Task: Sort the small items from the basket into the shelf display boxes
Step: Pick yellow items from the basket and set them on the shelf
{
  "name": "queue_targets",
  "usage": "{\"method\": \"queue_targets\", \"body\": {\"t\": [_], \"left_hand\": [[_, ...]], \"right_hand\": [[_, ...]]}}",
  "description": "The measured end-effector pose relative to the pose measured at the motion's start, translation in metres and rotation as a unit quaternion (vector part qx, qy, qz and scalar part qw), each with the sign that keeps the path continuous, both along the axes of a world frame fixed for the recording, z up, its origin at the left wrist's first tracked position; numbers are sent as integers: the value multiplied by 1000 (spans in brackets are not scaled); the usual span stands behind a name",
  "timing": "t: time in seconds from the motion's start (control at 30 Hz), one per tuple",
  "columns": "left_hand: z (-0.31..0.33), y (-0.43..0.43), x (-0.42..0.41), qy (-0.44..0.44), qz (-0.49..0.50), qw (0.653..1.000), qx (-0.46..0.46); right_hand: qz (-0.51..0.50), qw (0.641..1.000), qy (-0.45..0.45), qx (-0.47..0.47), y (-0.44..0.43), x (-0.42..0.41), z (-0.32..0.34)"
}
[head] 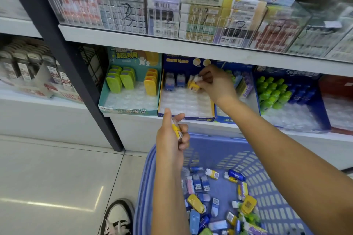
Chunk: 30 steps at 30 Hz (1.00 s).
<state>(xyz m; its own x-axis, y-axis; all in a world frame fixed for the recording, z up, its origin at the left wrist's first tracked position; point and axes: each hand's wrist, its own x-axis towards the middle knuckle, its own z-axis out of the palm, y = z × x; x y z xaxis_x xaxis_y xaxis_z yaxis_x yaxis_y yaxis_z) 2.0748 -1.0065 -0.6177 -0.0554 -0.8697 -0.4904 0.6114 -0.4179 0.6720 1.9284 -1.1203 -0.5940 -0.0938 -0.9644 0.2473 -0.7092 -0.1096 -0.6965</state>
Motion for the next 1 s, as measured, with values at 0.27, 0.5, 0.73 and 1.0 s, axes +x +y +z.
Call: {"method": "queue_targets", "body": {"t": [0.27,0.5,0.73,1.0], "left_hand": [[-6,-1,4,48,16,998,-35],[-6,-5,2,62,13,997,-53],[-3,1,1,-186,31,963,-190],[5,-7,-12,-339,-4,898,-281]], "right_hand": [[57,984,165,-21,-15,6,-5],[48,958,280,35,-26,8,5],[103,985,24,139,35,18,32],[165,965,-103,176,64,-8,55]]}}
